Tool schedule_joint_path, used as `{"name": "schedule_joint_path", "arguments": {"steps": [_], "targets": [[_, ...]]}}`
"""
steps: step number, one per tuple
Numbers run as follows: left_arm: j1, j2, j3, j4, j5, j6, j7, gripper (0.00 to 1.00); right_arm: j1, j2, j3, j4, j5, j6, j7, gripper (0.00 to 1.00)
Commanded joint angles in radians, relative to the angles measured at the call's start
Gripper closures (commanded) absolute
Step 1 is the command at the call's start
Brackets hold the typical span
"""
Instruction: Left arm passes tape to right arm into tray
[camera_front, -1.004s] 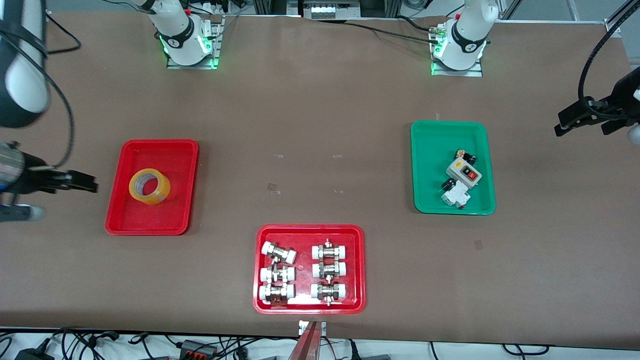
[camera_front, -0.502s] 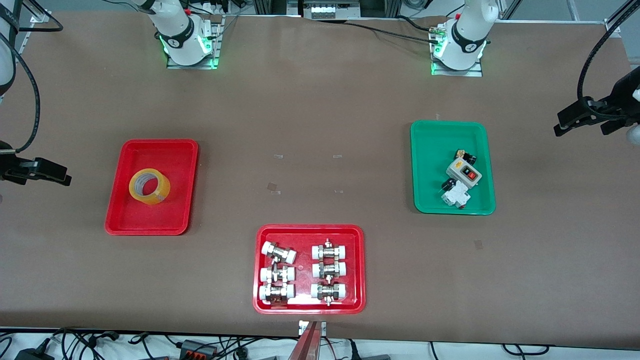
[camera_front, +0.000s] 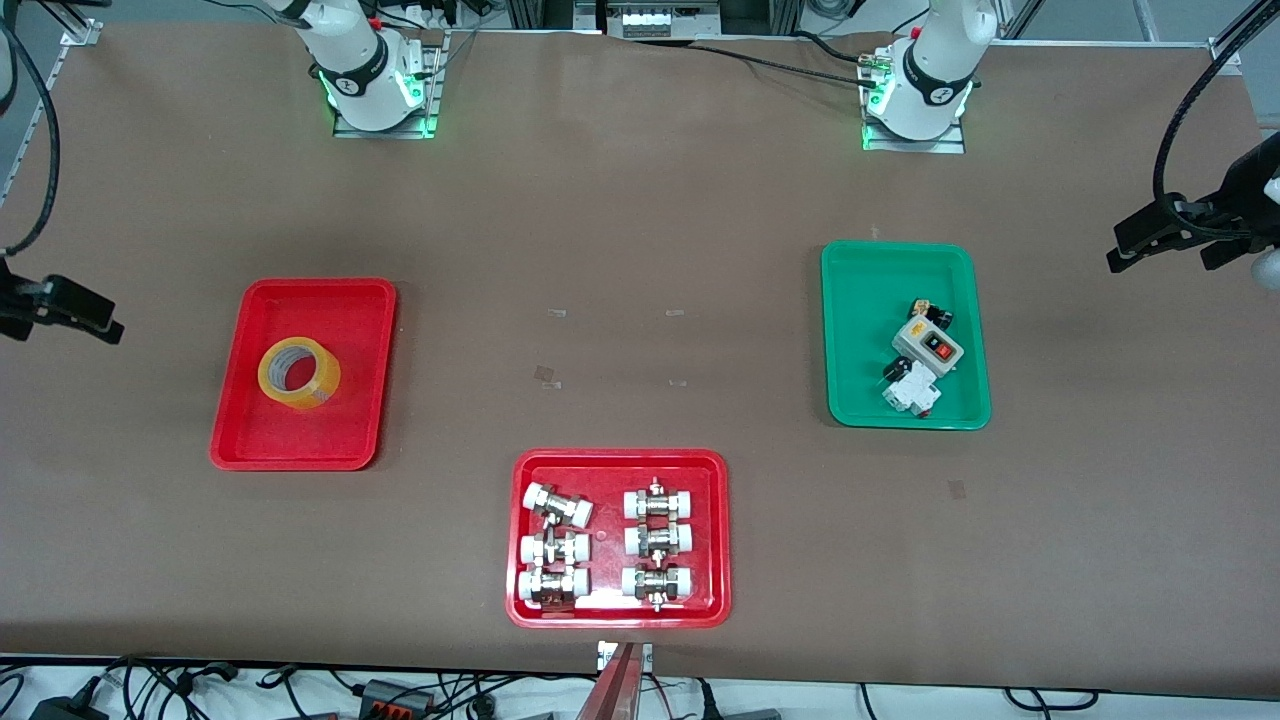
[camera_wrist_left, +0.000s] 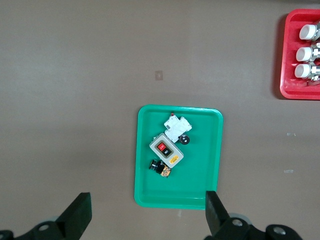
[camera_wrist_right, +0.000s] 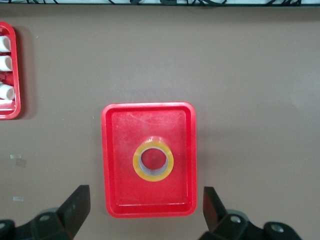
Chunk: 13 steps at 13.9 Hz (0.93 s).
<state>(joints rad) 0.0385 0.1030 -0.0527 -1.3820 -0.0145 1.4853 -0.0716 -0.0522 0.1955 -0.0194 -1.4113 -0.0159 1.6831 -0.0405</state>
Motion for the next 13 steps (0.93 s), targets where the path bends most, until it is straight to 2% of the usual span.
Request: {"name": "schedule_joint_path", "arguments": {"steps": [1,5,13], "targets": [[-0.005,0.012,-0.003,0.026,0.018,-0.019,-0.002,0.00,-0.006,-0.120,0.003,-0.182,-0.013,0.067,0.007,0.00],[-0.005,0.012,-0.003,0.026,0.018,-0.019,-0.002,0.00,-0.012,-0.224,0.003,-0.351,-0.010,0.116,-0.001,0.00],[-0.006,0.012,-0.003,0.026,0.016,-0.019,-0.002,0.00,-0.006,-0.243,0.006,-0.356,-0.007,0.063,0.001,0.00]]}}
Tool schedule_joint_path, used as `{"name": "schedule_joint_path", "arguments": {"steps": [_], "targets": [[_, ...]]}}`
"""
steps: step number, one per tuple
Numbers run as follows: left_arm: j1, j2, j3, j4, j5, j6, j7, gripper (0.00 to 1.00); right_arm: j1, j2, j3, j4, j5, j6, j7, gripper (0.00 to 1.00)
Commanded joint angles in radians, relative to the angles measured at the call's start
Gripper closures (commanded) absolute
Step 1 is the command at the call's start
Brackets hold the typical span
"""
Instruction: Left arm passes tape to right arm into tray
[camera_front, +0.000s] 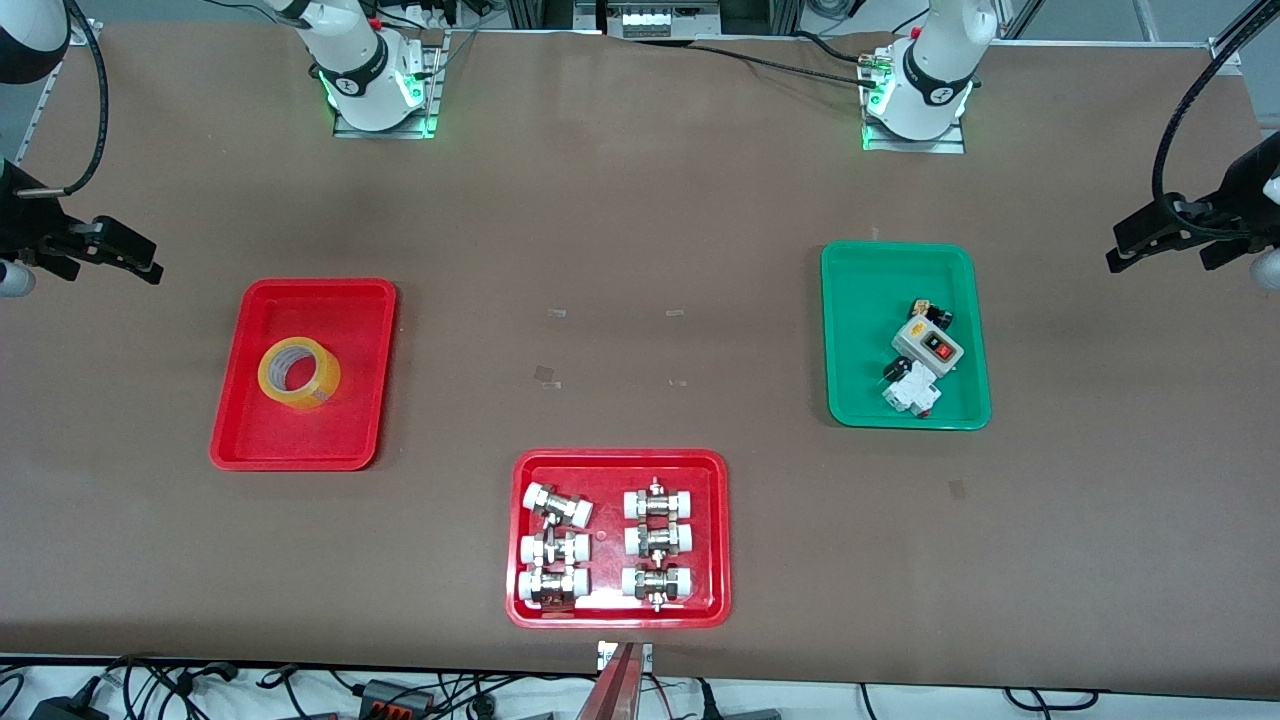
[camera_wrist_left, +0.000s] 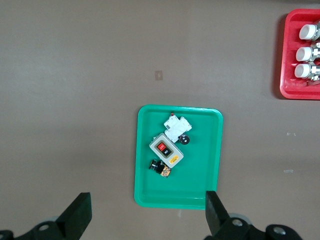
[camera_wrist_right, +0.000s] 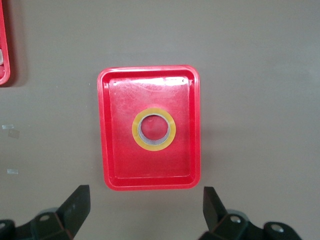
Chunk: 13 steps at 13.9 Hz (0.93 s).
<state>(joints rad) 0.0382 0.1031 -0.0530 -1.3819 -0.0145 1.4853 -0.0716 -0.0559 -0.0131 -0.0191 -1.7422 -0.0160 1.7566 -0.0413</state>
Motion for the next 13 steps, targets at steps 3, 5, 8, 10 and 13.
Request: {"name": "schedule_joint_path", "arguments": {"steps": [3,5,8,10,13], "targets": [[-0.006,0.012,-0.002,0.026,0.016,-0.019,-0.002,0.00,-0.005,-0.034,0.004,-0.020,-0.002,-0.011,-0.003,0.00],[-0.006,0.012,-0.002,0.026,0.016,-0.019,-0.002,0.00,-0.001,-0.034,0.008,-0.022,-0.002,-0.028,-0.005,0.00],[-0.006,0.012,-0.002,0.026,0.016,-0.019,-0.002,0.00,-0.009,-0.034,0.011,-0.022,-0.004,-0.026,-0.005,0.00],[-0.006,0.012,-0.002,0.026,0.016,-0.019,-0.002,0.00,-0.012,-0.033,0.016,-0.020,-0.006,-0.025,-0.005,0.00],[-0.006,0.012,-0.002,0.026,0.016,-0.019,-0.002,0.00,-0.036,-0.034,0.034,-0.020,-0.002,-0.019,-0.003,0.00]]}}
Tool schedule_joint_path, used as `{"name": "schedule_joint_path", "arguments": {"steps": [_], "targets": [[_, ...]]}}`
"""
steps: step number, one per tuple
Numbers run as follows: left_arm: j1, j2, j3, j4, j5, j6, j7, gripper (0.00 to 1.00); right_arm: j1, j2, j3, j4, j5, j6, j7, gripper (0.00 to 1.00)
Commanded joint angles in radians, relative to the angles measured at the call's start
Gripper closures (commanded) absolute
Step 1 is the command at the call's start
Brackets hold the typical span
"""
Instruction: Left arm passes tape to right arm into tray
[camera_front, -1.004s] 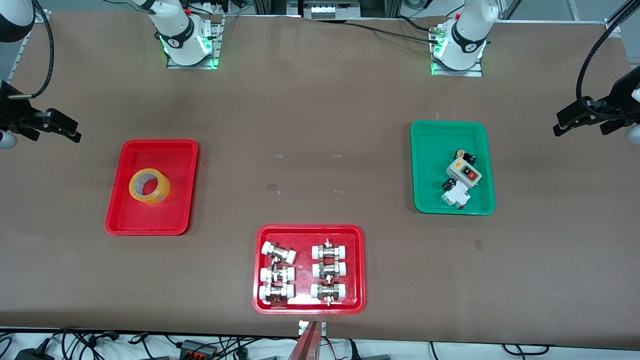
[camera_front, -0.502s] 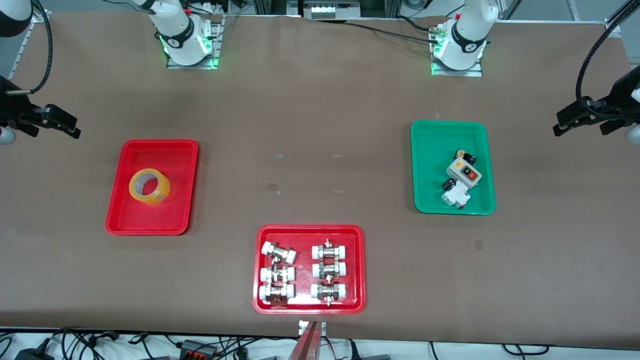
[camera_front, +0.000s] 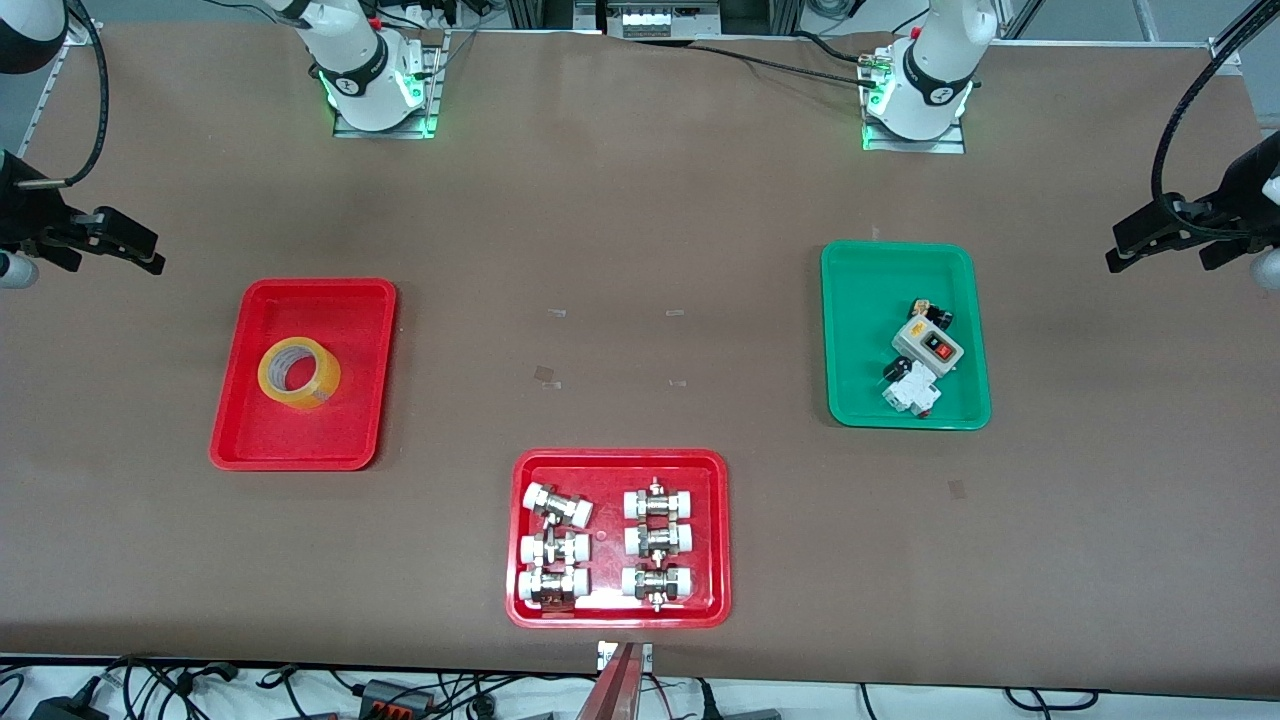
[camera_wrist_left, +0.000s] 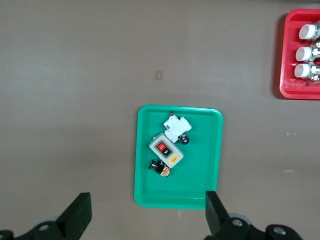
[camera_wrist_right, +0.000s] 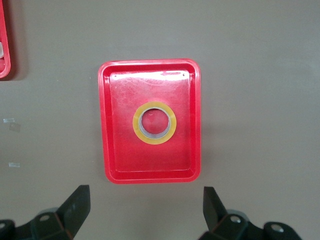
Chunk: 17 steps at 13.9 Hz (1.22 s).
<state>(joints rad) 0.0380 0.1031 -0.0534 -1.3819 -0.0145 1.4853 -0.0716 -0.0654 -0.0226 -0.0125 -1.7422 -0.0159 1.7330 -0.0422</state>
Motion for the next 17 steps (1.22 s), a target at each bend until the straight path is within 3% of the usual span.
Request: {"name": "schedule_joint_path", "arguments": {"steps": [1,17], "targets": [[-0.006,0.012,-0.002,0.026,0.014,-0.019,-0.002,0.00,-0.025,-0.023,0.028,-0.020,-0.002,0.005,-0.002,0.00],[-0.006,0.012,-0.002,0.027,0.011,-0.017,0.003,0.00,-0.016,-0.043,0.026,-0.020,-0.002,-0.055,-0.002,0.00]]}}
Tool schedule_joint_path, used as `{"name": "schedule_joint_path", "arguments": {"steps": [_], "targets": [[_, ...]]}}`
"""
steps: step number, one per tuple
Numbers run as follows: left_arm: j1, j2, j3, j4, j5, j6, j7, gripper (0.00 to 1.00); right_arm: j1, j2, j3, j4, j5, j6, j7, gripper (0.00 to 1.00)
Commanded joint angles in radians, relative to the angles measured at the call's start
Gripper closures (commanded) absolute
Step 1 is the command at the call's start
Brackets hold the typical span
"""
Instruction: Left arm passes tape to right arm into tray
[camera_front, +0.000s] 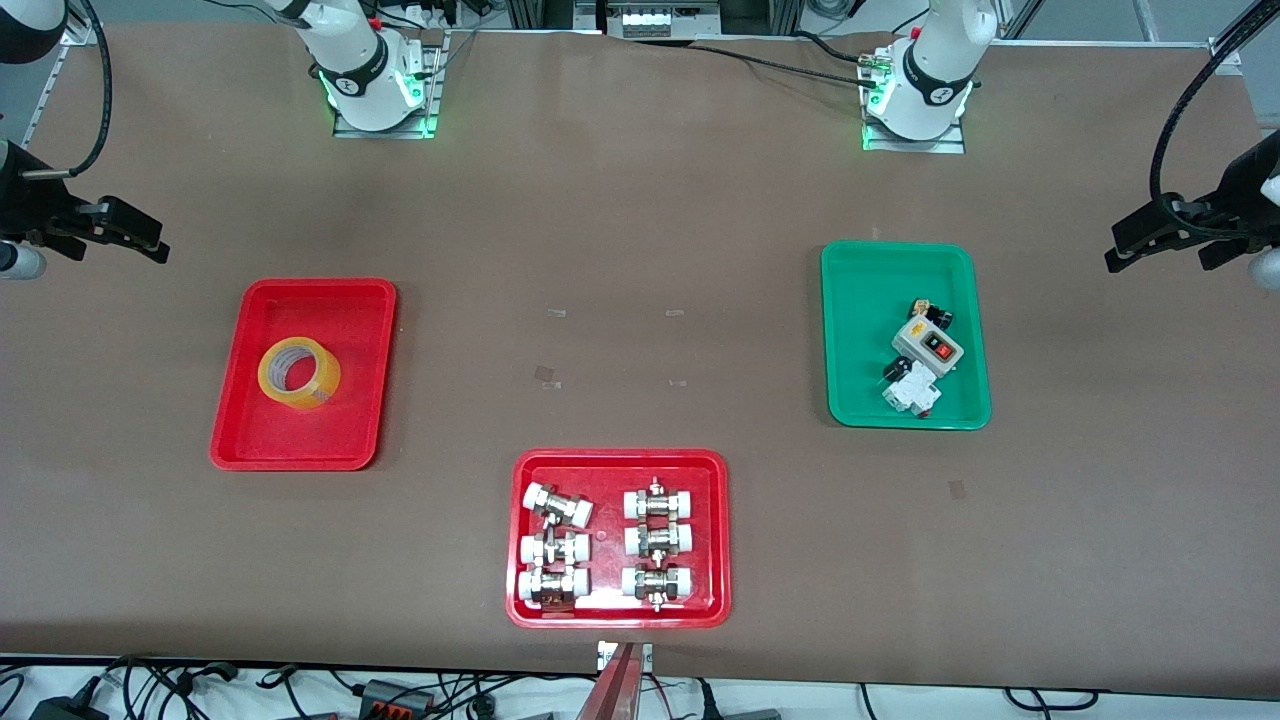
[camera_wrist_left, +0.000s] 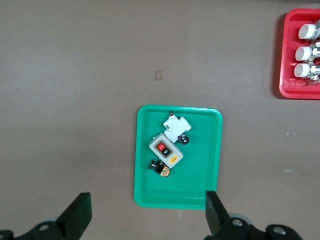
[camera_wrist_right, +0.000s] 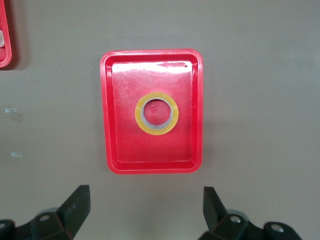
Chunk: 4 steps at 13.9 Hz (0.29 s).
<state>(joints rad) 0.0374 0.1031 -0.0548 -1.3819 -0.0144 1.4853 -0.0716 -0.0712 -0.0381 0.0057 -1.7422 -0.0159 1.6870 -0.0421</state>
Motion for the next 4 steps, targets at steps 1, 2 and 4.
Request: {"name": "schedule_joint_path", "arguments": {"steps": [1,2,4], "targets": [[-0.005,0.012,0.000,0.027,0.011,-0.017,0.003,0.00,-0.010,-0.028,0.008,-0.020,-0.001,-0.007,-0.002,0.00],[-0.005,0.012,-0.002,0.027,0.011,-0.017,0.003,0.00,-0.010,-0.028,0.010,-0.020,-0.003,-0.007,-0.002,0.00],[-0.011,0.012,0.000,0.027,0.011,-0.017,0.001,0.00,-0.010,-0.028,0.008,-0.019,-0.003,-0.004,-0.002,0.00]]}}
